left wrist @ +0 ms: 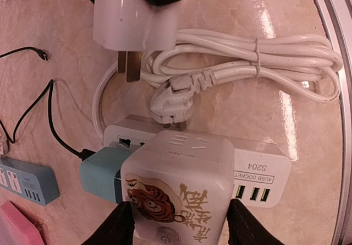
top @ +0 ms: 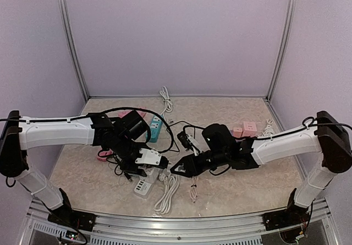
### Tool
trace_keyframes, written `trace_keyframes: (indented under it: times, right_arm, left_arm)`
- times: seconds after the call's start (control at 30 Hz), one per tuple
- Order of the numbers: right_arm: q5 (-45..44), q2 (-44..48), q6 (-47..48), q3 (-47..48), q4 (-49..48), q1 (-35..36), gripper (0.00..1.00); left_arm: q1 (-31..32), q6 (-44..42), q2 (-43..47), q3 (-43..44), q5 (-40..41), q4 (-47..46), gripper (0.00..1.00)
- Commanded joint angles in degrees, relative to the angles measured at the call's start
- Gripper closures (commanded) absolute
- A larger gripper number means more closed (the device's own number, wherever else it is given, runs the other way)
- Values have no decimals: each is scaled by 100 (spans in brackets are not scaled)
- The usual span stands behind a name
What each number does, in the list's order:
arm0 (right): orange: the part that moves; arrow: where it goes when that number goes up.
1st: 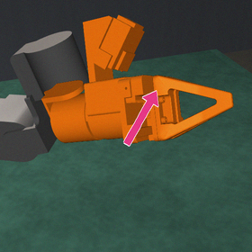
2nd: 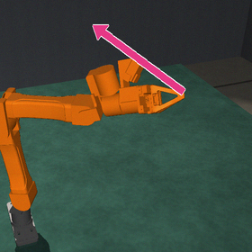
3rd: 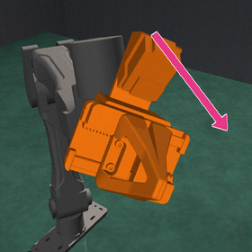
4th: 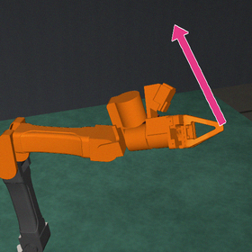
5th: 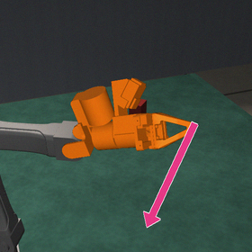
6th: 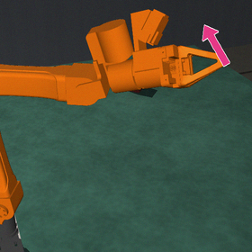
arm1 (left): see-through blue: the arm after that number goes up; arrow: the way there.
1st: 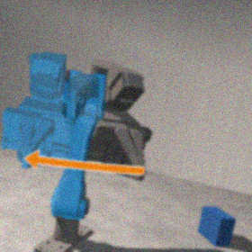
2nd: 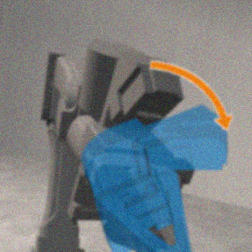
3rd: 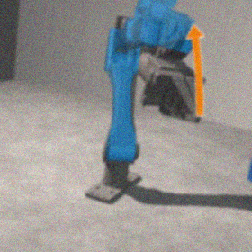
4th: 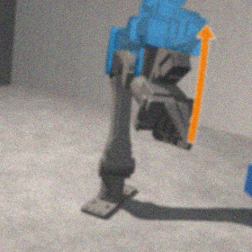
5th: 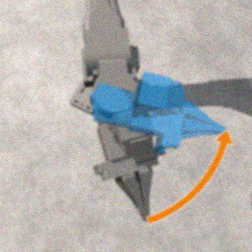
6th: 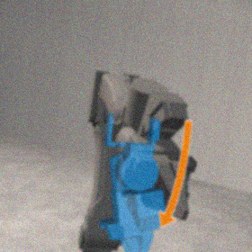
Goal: Insert the plug
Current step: Adjust the plug.
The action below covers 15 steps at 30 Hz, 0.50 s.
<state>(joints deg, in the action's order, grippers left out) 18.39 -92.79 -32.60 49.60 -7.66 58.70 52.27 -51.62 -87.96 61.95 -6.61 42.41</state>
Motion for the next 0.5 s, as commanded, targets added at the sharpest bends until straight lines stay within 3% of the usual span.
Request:
trace_keyframes:
  times: [0.0, 0.17, 0.27, 0.47]
  right_arm:
    - [1310, -101, -1754, -431, -1697, -86, 100]
    - [1202, -103, -2051, -462, -1424, -86, 100]
    - [1313, -301, -2480, -528, -1851, -79, 100]
    - [1067, -100, -2572, -536, -1775, -76, 100]
  left_arm:
    - [-24, 255, -237, -307, 395, 74, 52]
    - [1, 198, -93, -384, 420, -47, 52]
    - [19, 174, -12, -419, 502, -100, 51]
    - [24, -29, 351, -258, 562, -6, 32]
